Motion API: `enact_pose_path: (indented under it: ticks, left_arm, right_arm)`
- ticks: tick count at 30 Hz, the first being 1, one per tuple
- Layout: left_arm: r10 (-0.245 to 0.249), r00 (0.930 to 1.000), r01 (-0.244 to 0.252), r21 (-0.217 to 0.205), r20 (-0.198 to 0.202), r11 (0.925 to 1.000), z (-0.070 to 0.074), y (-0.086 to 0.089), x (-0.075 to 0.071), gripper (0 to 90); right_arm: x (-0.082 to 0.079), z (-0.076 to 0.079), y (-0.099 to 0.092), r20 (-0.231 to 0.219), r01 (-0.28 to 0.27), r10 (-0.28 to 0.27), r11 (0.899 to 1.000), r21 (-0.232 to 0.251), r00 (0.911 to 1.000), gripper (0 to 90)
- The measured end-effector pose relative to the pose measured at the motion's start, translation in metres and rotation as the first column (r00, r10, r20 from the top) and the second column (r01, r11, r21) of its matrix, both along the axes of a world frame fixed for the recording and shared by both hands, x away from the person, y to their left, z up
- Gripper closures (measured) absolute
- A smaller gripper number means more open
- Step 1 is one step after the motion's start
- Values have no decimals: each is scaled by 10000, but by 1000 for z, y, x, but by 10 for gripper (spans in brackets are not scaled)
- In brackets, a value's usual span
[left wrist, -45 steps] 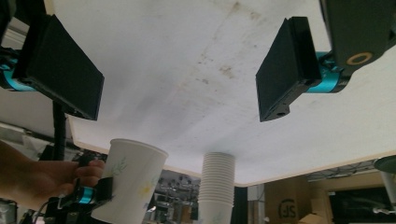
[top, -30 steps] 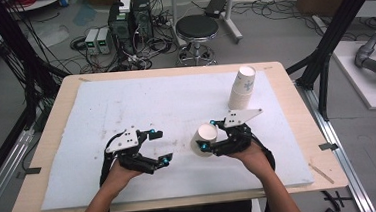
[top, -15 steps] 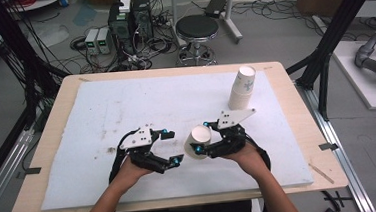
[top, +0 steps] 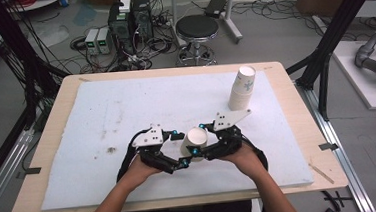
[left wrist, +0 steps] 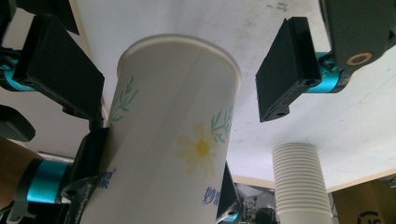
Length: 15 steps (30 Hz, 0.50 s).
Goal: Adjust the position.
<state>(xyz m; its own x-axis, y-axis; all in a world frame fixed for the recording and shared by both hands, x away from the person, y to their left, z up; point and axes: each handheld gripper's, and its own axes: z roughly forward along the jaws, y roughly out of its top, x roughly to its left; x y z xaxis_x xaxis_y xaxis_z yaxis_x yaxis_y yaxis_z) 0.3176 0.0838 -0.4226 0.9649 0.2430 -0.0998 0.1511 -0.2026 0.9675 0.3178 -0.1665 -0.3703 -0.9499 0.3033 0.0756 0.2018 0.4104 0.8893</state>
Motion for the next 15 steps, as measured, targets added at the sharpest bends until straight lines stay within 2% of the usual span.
enact_pose_path:
  ticks: [7,10,15]
  left_arm:
    - [-257,9996,256,-71,-102,9996,-2,-4,1,170]
    - [-364,9993,362,-161,-115,9992,-2,-4,1,202]
    - [-587,9983,587,-73,39,9982,-2,-4,0,261]
  right_arm:
    - [-1,-1,4,-87,-218,218,9998,-3,9997,357]
    - [-1,-1,5,-112,-330,331,9994,69,9994,356]
    - [-1,-2,6,-160,-412,416,9989,234,9990,357]
